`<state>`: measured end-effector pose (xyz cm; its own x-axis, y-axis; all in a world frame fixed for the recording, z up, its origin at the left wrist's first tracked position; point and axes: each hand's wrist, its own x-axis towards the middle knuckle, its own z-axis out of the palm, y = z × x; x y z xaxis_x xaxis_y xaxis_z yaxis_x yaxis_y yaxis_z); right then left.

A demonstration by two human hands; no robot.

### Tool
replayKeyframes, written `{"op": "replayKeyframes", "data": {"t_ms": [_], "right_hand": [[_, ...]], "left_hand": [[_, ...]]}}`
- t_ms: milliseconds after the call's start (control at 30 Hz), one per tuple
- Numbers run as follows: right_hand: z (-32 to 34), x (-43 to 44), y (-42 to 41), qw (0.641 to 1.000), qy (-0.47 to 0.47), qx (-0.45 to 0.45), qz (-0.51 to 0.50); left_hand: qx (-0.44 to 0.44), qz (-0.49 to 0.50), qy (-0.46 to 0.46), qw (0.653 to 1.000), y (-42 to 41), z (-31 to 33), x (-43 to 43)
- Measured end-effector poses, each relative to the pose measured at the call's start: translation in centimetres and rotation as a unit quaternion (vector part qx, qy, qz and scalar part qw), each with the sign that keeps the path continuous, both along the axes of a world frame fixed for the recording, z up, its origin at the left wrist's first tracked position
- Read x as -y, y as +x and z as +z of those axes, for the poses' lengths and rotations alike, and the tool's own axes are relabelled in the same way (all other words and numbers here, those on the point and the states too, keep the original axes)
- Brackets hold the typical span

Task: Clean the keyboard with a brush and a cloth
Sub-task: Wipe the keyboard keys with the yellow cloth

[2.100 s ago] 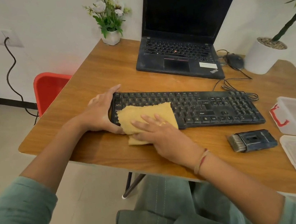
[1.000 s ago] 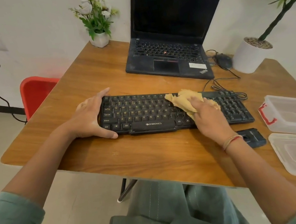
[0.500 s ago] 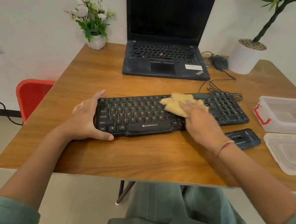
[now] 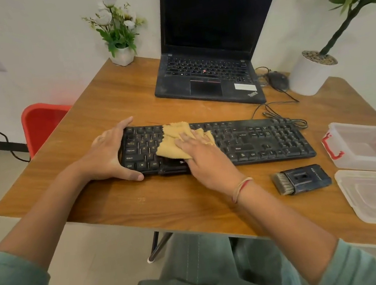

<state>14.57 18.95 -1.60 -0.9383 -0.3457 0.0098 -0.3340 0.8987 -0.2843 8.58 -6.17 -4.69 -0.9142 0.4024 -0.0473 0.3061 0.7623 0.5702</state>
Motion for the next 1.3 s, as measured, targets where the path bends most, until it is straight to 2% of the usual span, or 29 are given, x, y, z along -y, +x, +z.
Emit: {"op": "replayKeyframes", "data": {"t_ms": [133,267,400,500,567,667,833,900,1033,1233,1300], "right_hand": [[1.3,-6.2,-0.4,0.990,0.041,0.009,-0.136],[1.4,-13.2,-2.0,0.955,0.101,-0.004,-0.278],[0.8,-12.1,-3.2,0.966,0.015,-0.005,-0.257],[-0.2,-8.0,-3.3,0.982,0.010,-0.039,-0.186],[-0.4,-7.0,-3.1,0.981,0.027,-0.083,-0.174],[0.2,-9.3,-3.1,0.975,0.027,-0.078,-0.207],[1.4,-13.6,-4.3,0.938,0.101,-0.074,-0.324],[1.2,-12.0,-4.8,0.944,0.077,-0.062,-0.315],[0.3,-8.5,-4.4,0.974,0.015,-0.039,-0.222],[1.4,-13.3,-4.7,0.941,0.093,-0.081,-0.314],[0.9,-12.1,-5.0,0.946,0.100,-0.086,-0.296]], "left_hand": [[-0.009,-0.002,0.008,1.000,-0.3,-0.4,0.2],[-0.010,-0.005,0.011,1.000,-0.5,-0.6,0.2],[-0.011,-0.007,0.003,1.000,-0.6,-0.6,0.2],[-0.010,-0.004,-0.001,1.000,-0.5,-0.6,0.2],[-0.007,-0.004,0.001,1.000,-0.4,-0.6,0.3],[-0.005,-0.001,0.004,1.000,-0.5,-0.6,0.3],[-0.012,0.008,0.000,1.000,-0.4,-0.7,0.1],[-0.009,0.008,-0.003,1.000,-0.5,-0.7,0.0],[-0.005,0.010,-0.002,1.000,-0.4,-0.6,0.2],[-0.008,0.008,0.004,1.000,-0.5,-0.7,0.3],[-0.010,0.008,0.004,1.000,-0.5,-0.8,0.2]]}}
